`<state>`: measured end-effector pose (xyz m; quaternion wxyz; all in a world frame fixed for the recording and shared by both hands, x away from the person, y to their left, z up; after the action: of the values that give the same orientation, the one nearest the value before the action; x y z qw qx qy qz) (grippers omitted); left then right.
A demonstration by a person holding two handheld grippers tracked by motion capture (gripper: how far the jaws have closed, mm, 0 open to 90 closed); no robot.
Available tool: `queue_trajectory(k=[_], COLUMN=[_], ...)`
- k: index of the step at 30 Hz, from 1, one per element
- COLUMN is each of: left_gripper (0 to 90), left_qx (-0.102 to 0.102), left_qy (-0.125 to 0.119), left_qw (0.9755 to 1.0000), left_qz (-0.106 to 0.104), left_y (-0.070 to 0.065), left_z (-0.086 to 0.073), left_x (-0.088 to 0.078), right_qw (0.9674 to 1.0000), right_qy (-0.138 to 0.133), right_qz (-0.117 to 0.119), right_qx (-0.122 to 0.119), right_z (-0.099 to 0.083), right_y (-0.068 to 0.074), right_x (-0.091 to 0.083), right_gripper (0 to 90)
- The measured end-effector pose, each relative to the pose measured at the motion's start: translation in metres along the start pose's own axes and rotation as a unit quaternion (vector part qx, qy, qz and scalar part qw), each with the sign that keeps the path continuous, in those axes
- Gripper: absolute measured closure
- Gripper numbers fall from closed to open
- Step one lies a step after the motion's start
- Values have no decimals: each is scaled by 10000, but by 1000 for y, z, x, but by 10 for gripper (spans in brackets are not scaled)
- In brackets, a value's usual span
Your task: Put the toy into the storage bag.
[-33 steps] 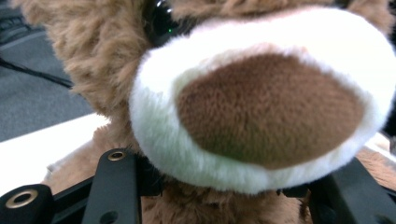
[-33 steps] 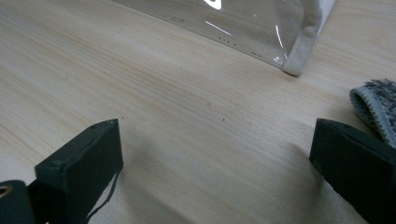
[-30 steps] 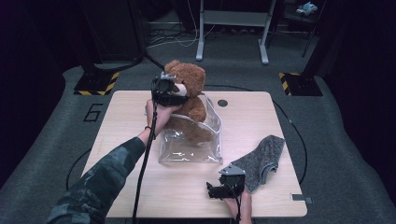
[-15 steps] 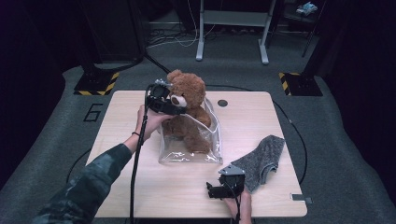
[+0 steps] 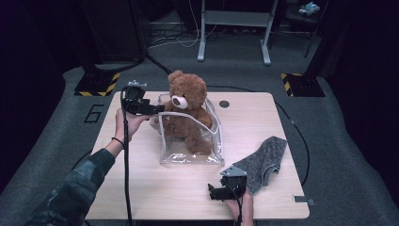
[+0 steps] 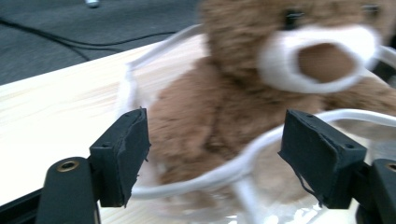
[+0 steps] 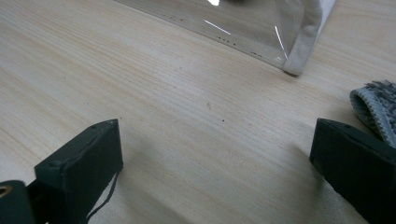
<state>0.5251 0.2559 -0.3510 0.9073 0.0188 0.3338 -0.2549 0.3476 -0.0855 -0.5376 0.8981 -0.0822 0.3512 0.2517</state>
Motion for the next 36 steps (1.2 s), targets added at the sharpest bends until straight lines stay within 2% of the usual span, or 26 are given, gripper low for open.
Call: queue_trajectory(k=[4,5,8,9,10,11,12,13,15,17,19,22,24,28,30,32,36], left_gripper=[300,320,382,400,478,478,566,654,812,850,872,878,879,879,879,879,877], left_qx=[-373,-421,-632,-646,-771,-832,-824,-828,-638,-597,-453,-281,-86,35,130,120,-32], left_qy=[62,98,344,516,541,580,632,666,663,654,637,530,470,203,258,355,370], left_qw=[9989,9987,9971,9964,9955,9948,9945,9943,9957,9961,9969,9981,9987,9993,9992,9990,9990], left_qz=[281,284,249,164,90,20,-98,-81,57,29,-14,-111,-179,-318,-278,-232,-230], left_y=[24,28,40,44,47,49,50,51,50,49,45,33,25,13,9,9,15], left_z=[-9,-11,-18,-20,-22,-23,-24,-25,-24,-21,-17,-6,3,15,16,13,6], left_x=[9,11,21,24,28,30,33,36,36,36,34,28,24,17,18,22,24], right_qw=[10000,10000,10000,10000,10000,10000,10000,10000,10000,10000,10000,10000,10000,10000,10000,10000,10000], right_qy=[-5,-2,-4,-3,-3,-3,16,19,-3,-6,-3,7,6,-7,-5,-3,-1], right_qz=[-3,-3,-4,-3,-4,-4,7,6,-6,-6,-5,2,-10,-12,-20,-18,-7], right_qx=[-7,-11,-9,-11,-12,-12,-17,-21,-11,-7,-5,-17,-7,-1,2,4,-12], right_z=[0,0,0,0,0,0,0,0,0,0,0,0,0,0,0,0,0], right_y=[0,0,0,0,0,0,0,0,0,0,0,0,0,0,0,0,0], right_x=[0,0,0,0,0,0,0,0,0,0,0,0,0,0,0,0,0], right_gripper=[17,18,17,17,17,17,17,17,18,18,18,18,18,18,18,18,18])
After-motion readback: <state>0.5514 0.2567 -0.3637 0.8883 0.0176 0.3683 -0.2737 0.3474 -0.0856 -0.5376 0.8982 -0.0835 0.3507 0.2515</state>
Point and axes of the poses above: each handheld gripper's, and its own axes: x roughly forward along the jaws, z roughly out of its top, y roughly to its left, the point moved 1 cm from there along x, roughly forward along the jaws, and after that the axes turned 1 degree about -y, right-handed, at the moved point
